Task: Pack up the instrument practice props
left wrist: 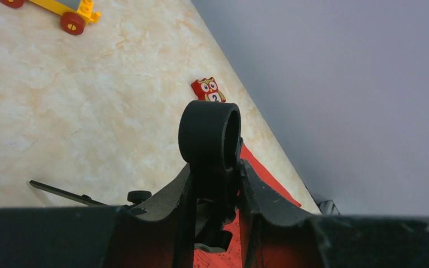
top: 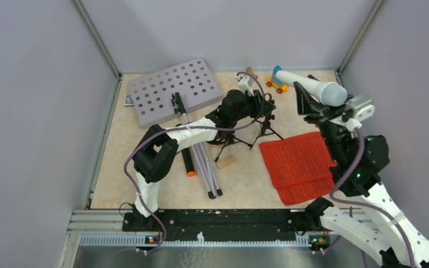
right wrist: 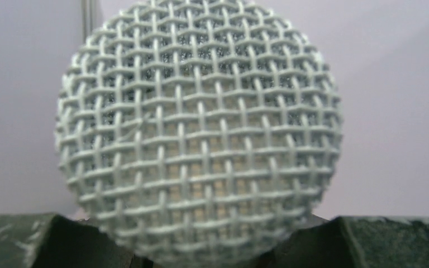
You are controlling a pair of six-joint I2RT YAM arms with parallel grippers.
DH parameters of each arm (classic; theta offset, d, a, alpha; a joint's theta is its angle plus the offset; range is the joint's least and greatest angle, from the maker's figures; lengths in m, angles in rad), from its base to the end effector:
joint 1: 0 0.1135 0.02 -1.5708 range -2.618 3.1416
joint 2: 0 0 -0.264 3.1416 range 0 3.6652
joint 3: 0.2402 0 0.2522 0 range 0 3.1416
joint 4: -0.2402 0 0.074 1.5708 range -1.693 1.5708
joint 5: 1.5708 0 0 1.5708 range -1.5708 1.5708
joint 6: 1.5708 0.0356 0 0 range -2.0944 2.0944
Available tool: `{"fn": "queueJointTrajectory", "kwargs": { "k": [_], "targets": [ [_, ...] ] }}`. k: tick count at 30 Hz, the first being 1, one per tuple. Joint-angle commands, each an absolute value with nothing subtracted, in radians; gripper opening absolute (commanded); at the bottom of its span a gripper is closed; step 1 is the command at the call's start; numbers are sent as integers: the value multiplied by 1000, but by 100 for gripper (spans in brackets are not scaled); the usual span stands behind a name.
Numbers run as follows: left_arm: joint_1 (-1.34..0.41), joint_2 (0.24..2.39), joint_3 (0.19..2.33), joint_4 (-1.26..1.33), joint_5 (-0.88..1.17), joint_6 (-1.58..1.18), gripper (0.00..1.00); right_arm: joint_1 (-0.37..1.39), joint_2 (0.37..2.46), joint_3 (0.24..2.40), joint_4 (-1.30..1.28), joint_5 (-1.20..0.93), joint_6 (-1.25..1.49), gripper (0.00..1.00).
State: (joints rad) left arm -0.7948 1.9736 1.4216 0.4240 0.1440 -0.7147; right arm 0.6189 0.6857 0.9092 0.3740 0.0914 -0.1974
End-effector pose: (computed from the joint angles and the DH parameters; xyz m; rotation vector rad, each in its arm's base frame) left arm 0.3269 -0.3404 0.2651 0.1922 1.8516 -1.2171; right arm 0.1092 0.0738 0.4550 -0.3105 0.9310 0.3429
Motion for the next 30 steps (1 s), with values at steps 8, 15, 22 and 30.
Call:
{"fn": "queueJointTrajectory", "kwargs": {
  "k": [8, 15, 22, 30],
  "targets": [
    [-764, 2073, 1530, 319, 191, -608, 30, 623, 620, 975, 218, 78, -170, 0],
    [-764, 1976, 1469, 335, 218, -596, 73, 623, 646, 1122, -69, 176, -30, 0],
    [-766, 1828, 1439, 399, 266, -571, 94, 623, 689, 1276, -307, 234, 128, 0],
    [-767, 1680, 1376, 458, 377, -528, 99, 623, 734, 1427, -514, 288, 200, 0]
  ]
}}
